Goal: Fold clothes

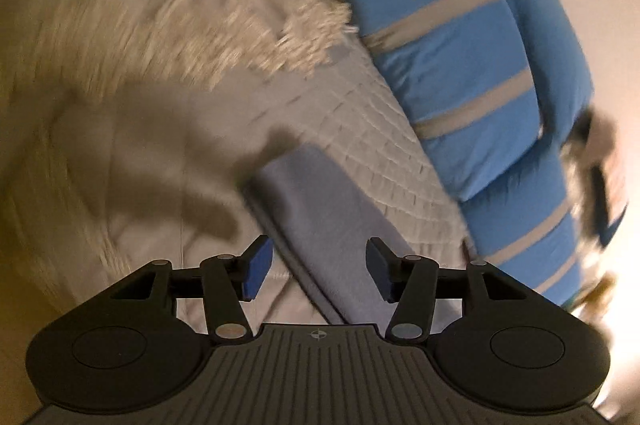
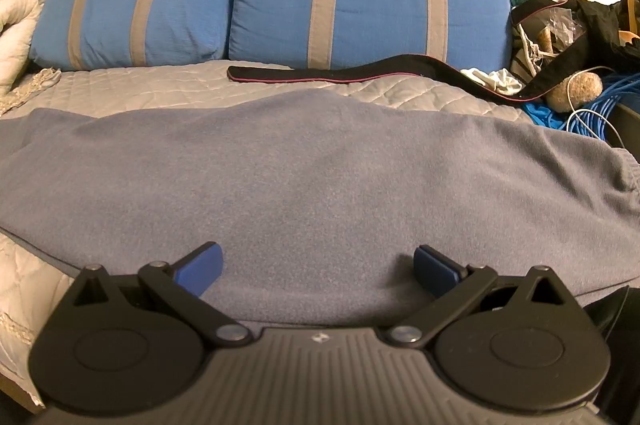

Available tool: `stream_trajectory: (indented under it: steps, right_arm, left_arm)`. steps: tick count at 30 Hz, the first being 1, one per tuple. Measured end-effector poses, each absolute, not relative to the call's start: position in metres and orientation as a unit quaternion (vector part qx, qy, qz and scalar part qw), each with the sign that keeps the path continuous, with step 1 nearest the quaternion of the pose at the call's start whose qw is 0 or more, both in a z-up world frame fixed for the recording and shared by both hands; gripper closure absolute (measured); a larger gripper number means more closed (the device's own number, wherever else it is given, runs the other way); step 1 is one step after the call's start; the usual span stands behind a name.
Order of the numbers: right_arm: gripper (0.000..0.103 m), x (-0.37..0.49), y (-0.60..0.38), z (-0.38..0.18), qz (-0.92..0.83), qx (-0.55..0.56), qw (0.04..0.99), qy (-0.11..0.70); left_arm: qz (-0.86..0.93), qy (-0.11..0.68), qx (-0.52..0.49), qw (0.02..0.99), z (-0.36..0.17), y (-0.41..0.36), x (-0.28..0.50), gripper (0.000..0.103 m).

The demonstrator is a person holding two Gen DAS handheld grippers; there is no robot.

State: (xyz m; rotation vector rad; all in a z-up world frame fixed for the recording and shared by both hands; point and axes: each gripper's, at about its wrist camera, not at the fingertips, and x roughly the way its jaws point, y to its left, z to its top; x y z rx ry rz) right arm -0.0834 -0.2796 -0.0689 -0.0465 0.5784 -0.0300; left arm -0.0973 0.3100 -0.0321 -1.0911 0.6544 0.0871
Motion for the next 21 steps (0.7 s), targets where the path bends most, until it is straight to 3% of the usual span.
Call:
stream_trajectory:
  steps: [6, 8, 10, 11, 15, 21]
  right_arm:
    - [0.001, -0.083, -0.279, -0.070, -0.016, -0.023, 0.959, 0.283]
    - [0.001, -0.083, -0.278, -0.071, -0.016, -0.024, 0.959, 0.283]
    - [0.001, -0.084, -0.279, -0.071, -0.016, -0.023, 0.959, 0.283]
    - [0.001, -0.083, -0.279, -0.071, -0.016, -0.023, 0.959, 0.283]
    - [0.001, -0.083, -0.279, -0.071, -0.015, -0.022, 0.959, 0.284]
    - [0.001, -0.082, -0.278, -0.070, -0.016, -0.021, 0.958, 0.285]
  left_arm:
    - [0.020, 0.227, -0.646, 0.728, -0.079, 0.331, -0.094, 0.053]
    - [0.021, 0.227, -0.654, 0.721, -0.080, 0.333, -0.087, 0.059]
    - [0.022, 0.239, -0.652, 0.720, -0.078, 0.333, -0.079, 0.089]
    - [0.019, 0.244, -0.642, 0.727, -0.071, 0.332, -0.076, 0.097]
    - [0.003, 0.250, -0.582, 0.774, -0.026, 0.324, -0.071, 0.098]
    - [-0.039, 0.248, -0.388, 0.887, 0.104, 0.265, -0.059, 0.098]
